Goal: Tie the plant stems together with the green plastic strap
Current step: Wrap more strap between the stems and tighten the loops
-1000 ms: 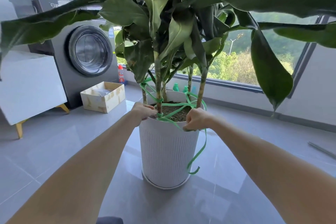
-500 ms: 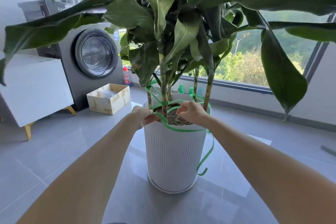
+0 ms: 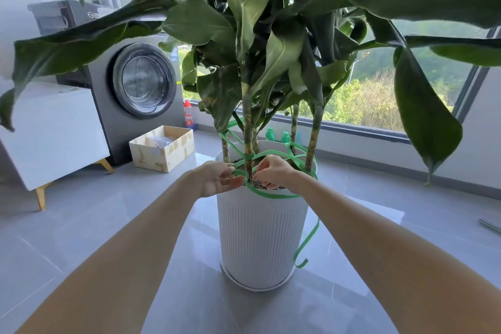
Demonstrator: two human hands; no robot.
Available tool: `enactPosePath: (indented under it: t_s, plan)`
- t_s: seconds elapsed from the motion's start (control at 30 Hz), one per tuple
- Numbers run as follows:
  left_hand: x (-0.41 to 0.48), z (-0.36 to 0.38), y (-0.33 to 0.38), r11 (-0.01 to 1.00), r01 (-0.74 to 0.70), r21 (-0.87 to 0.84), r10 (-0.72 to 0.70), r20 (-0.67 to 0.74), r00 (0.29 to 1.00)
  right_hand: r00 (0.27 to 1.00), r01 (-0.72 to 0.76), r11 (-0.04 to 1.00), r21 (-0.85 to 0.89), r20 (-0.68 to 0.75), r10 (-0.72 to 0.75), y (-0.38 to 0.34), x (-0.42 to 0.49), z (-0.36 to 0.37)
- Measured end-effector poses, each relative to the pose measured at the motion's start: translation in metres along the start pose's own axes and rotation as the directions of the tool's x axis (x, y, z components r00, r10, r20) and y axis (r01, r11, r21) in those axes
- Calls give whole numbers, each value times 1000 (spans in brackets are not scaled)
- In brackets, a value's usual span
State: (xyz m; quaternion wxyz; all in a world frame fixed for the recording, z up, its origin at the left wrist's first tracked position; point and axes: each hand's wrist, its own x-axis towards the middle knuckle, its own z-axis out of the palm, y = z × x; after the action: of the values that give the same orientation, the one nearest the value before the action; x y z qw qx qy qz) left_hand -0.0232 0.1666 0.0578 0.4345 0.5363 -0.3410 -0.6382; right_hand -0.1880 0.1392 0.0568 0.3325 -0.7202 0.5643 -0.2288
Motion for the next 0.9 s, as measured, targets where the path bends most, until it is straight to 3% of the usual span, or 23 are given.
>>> enactPosePath:
  t_s: [0.13,0.27,0.6,0.73,0.9]
  plan:
    - [-3,0,4,997,-5,-75,4,-15,1000,996,87,994,61,25,-89,2,-4,-4]
    - [-6,0,4,999,-2,-45,0,-42,999,989,113,988,108,79,-122,0,-8,-6]
    - [-3,-1,5,993,-114,-19,107,-216,970,973,41,997,68,226,-55,0,-10,-18]
    - [2,-1,7,980,-185,-78,159,-258,953,991,91,968,233,78,-112,6,-9,-25]
    - [0,2,3,990,-134,-38,125,-189,974,991,134,860,492,-77,-110,10,-15,-37]
